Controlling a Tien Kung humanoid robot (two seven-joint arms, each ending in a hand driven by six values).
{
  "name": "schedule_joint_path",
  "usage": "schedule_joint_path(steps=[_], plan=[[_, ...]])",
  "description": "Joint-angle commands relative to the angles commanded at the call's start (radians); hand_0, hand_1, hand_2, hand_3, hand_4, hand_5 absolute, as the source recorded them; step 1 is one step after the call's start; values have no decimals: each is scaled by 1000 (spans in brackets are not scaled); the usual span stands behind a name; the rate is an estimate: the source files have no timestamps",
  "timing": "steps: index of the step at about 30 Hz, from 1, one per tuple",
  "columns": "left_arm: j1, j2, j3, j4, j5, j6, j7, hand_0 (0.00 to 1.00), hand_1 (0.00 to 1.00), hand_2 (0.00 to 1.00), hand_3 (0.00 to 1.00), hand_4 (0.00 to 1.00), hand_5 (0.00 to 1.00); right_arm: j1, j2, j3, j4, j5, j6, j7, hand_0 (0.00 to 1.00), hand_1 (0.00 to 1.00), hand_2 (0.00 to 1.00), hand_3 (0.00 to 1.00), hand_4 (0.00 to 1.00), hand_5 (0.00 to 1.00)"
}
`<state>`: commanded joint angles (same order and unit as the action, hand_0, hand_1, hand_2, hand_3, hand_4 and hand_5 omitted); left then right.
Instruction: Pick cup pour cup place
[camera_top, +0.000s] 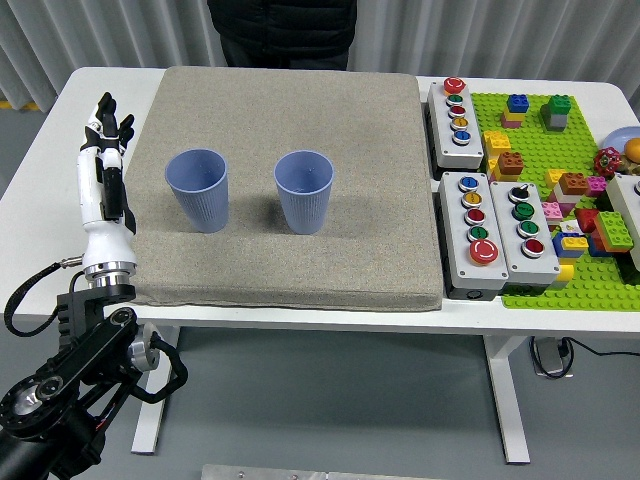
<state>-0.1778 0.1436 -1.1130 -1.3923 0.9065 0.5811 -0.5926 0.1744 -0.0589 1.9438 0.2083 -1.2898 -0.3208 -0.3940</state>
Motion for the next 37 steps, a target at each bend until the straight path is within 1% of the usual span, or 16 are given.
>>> schedule_joint_path(steps=[2,8,20,25,37], plan=[[2,2,0,-18,7,8,-4,883,867,962,925,707,998,-2,0,0,0,0,0,0,669,609,556,550,2,191],[5,2,-6,-38,19,16,-6,882,867,964,926,709,998,-5,1,-2,0,0,-1,0,669,609,556,550,2,191],[-2,3,-3,-41,24,30,-14,884,866,965,925,706,998,2,0,-4,0,9,-2,3,669,609,556,550,2,191],[-4,1,1,-38,15,47,-35,885,865,964,923,707,998,3,3,2,1,2,-6,1,669,609,556,550,2,190],[-8,2,0,-50,15,49,-33,883,864,961,921,703,998,8,4,2,3,5,-11,6,668,609,556,550,2,189]])
